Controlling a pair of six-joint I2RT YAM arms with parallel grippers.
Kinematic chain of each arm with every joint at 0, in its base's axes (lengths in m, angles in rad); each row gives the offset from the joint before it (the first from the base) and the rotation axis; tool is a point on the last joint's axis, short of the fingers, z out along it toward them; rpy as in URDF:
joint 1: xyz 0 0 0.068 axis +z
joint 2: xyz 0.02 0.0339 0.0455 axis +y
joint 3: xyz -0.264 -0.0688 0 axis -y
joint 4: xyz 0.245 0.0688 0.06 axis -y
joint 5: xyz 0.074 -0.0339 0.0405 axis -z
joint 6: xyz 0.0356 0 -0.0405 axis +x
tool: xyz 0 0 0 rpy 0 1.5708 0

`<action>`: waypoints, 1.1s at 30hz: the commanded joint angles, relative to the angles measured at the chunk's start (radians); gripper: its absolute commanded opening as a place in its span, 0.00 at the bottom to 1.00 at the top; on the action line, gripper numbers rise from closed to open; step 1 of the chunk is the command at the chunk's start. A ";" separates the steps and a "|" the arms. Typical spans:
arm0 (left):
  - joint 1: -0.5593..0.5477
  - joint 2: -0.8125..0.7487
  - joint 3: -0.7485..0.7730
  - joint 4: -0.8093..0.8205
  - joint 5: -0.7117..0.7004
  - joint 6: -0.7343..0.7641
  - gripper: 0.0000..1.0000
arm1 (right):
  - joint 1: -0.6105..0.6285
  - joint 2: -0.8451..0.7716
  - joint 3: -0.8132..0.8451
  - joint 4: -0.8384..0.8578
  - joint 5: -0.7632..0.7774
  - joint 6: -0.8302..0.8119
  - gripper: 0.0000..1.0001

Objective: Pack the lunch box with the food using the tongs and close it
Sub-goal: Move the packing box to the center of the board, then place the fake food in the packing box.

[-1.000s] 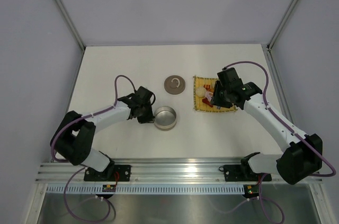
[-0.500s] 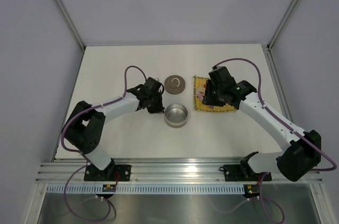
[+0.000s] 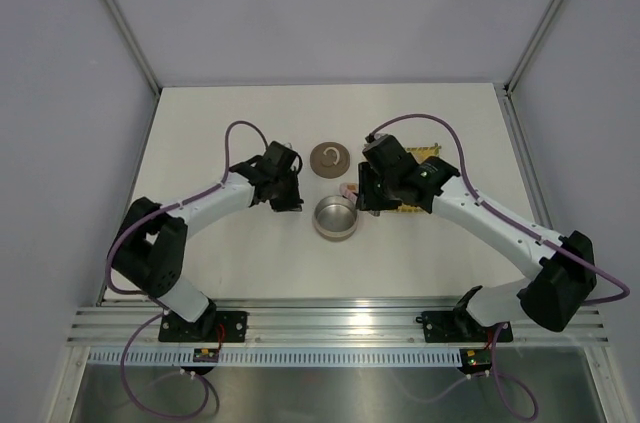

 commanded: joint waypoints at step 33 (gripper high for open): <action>0.113 -0.190 -0.067 -0.030 -0.024 0.038 0.00 | 0.130 0.131 0.032 0.042 -0.036 0.003 0.49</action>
